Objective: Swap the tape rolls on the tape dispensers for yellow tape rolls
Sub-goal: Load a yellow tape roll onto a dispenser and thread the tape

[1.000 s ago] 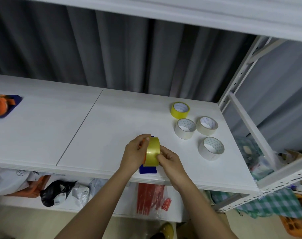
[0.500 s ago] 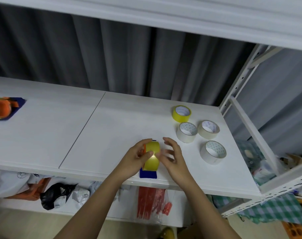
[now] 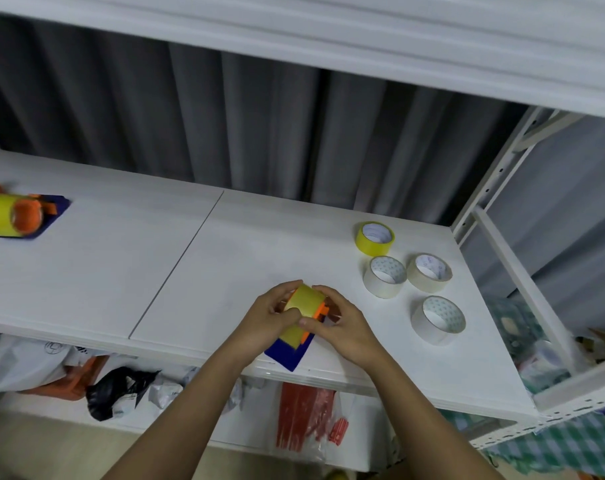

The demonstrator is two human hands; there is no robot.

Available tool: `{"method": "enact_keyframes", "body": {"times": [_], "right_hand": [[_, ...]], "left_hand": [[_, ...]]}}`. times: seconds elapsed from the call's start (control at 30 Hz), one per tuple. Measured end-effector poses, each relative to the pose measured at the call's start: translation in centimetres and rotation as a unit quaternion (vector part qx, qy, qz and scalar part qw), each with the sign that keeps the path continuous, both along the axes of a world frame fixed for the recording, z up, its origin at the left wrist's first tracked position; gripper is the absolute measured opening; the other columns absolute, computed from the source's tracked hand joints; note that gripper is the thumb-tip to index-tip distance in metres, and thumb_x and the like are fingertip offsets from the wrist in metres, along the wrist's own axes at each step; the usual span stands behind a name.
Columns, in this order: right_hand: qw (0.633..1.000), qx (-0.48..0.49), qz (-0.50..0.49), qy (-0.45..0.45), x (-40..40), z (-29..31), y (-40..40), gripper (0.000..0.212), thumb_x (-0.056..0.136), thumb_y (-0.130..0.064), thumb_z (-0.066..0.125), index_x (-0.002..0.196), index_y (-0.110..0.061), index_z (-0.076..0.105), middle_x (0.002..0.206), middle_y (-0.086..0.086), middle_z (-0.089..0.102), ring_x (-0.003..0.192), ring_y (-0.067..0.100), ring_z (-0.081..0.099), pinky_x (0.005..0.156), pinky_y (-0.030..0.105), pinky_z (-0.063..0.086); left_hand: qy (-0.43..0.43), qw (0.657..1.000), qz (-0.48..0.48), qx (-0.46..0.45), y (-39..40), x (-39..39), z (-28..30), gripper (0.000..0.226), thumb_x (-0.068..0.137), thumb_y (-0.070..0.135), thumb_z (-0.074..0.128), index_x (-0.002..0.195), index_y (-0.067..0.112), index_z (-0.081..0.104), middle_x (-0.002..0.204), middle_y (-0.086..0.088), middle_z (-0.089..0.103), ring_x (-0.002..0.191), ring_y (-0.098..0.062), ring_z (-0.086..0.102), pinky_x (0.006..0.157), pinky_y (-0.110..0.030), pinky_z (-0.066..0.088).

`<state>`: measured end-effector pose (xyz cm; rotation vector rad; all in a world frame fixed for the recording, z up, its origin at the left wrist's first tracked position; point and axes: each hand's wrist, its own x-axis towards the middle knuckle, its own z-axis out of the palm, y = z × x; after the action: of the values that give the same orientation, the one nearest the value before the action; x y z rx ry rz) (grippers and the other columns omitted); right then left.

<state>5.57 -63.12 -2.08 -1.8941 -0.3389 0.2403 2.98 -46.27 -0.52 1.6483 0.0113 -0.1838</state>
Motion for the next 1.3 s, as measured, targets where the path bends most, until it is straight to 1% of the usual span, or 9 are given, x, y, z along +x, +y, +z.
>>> {"method": "enact_keyframes", "body": {"times": [0.17, 0.27, 0.37, 0.5, 0.67, 0.87, 0.97, 1.1, 1.3], "right_hand": [[0.996, 0.013, 0.016, 0.083, 0.6, 0.5, 0.2, 0.049, 0.068, -0.068, 0.066, 0.107, -0.037, 0.062, 0.101, -0.009, 0.070, 0.097, 0.010, 0.064, 0.089, 0.028, 0.050], [0.991, -0.020, 0.019, 0.127, 0.7, 1.1, 0.3, 0.061, 0.065, -0.080, 0.056, 0.111, -0.039, 0.059, 0.105, -0.010, 0.068, 0.098, 0.011, 0.065, 0.085, 0.023, 0.050], [0.997, 0.001, -0.002, 0.076, -0.1, 1.0, 0.8, 0.072, 0.069, -0.073, 0.054, 0.134, -0.045, 0.040, 0.121, -0.021, 0.050, 0.108, -0.008, 0.052, 0.082, 0.008, 0.043], [0.999, 0.033, -0.009, -0.030, -0.7, 0.2, 0.9, 0.040, 0.086, -0.037, 0.065, 0.123, -0.042, 0.050, 0.125, -0.012, 0.049, 0.114, -0.003, 0.049, 0.093, 0.020, 0.046], [0.996, 0.088, -0.007, 0.019, 0.0, 0.4, 0.3, 0.026, 0.093, -0.027, 0.058, 0.118, -0.031, 0.057, 0.118, -0.005, 0.061, 0.110, 0.011, 0.057, 0.090, 0.021, 0.048], [0.978, 0.082, -0.042, 0.189, 1.2, 1.1, 0.2, 0.034, 0.099, -0.045, 0.036, 0.113, -0.027, 0.060, 0.107, 0.002, 0.068, 0.098, 0.013, 0.066, 0.077, 0.019, 0.052], [0.992, 0.032, -0.085, 0.083, 0.7, 0.2, 0.3, 0.043, 0.094, -0.056, 0.034, 0.127, -0.033, 0.049, 0.130, -0.007, 0.055, 0.114, 0.005, 0.054, 0.097, 0.021, 0.044], [0.995, 0.075, -0.035, -0.059, -1.2, -1.0, -0.3, 0.037, 0.092, -0.038, 0.056, 0.128, -0.037, 0.046, 0.133, -0.012, 0.045, 0.121, -0.004, 0.044, 0.097, 0.014, 0.040], [0.994, 0.094, -0.043, -0.025, -1.2, -1.1, -0.5, 0.032, 0.094, -0.026, 0.056, 0.122, -0.040, 0.049, 0.130, -0.008, 0.050, 0.111, -0.007, 0.050, 0.083, 0.009, 0.045]], "left_hand": [[0.003, 1.000, -0.017, -0.014, 0.6, 0.1, 0.0, 0.047, 0.092, 0.004, 0.050, 0.130, 0.032, 0.047, 0.116, 0.008, 0.061, 0.099, -0.006, 0.061, 0.076, -0.017, 0.051], [0.004, 1.000, -0.024, -0.013, 1.0, 0.1, 0.1, 0.049, 0.092, 0.002, 0.049, 0.131, 0.032, 0.046, 0.118, 0.009, 0.060, 0.104, -0.007, 0.059, 0.078, -0.018, 0.051], [-0.002, 1.000, -0.020, -0.018, 0.8, 0.1, 0.3, 0.047, 0.093, 0.004, 0.049, 0.132, 0.030, 0.046, 0.117, 0.010, 0.060, 0.101, -0.003, 0.060, 0.074, -0.014, 0.050], [-0.004, 1.000, -0.009, -0.026, 0.2, 0.2, 0.3, 0.044, 0.095, 0.007, 0.047, 0.130, 0.033, 0.047, 0.112, 0.012, 0.063, 0.090, 0.003, 0.063, 0.069, -0.013, 0.050], [0.002, 0.999, -0.015, -0.036, -0.2, 0.2, 0.3, 0.047, 0.094, 0.005, 0.047, 0.133, 0.032, 0.045, 0.113, 0.012, 0.061, 0.088, 0.005, 0.063, 0.069, -0.013, 0.050], [-0.009, 0.999, -0.027, -0.016, -0.4, 0.0, 0.2, 0.055, 0.092, 0.000, 0.048, 0.131, 0.038, 0.045, 0.108, 0.006, 0.063, 0.085, 0.001, 0.063, 0.074, -0.018, 0.053], [-0.012, 0.999, -0.012, -0.027, -1.0, -0.3, -0.1, 0.053, 0.092, -0.001, 0.048, 0.131, 0.035, 0.049, 0.104, 0.005, 0.065, 0.082, 0.001, 0.063, 0.072, -0.017, 0.053], [-0.016, 0.999, 0.008, -0.045, -1.5, -0.2, 0.1, 0.048, 0.093, 0.001, 0.046, 0.122, 0.038, 0.055, 0.105, 0.006, 0.066, 0.084, -0.001, 0.064, 0.073, -0.019, 0.054], [-0.021, 0.999, 0.010, -0.043, -2.0, -0.2, 0.5, 0.052, 0.091, -0.004, 0.048, 0.125, 0.034, 0.053, 0.108, -0.003, 0.063, 0.084, -0.002, 0.063, 0.073, -0.018, 0.053]]}}
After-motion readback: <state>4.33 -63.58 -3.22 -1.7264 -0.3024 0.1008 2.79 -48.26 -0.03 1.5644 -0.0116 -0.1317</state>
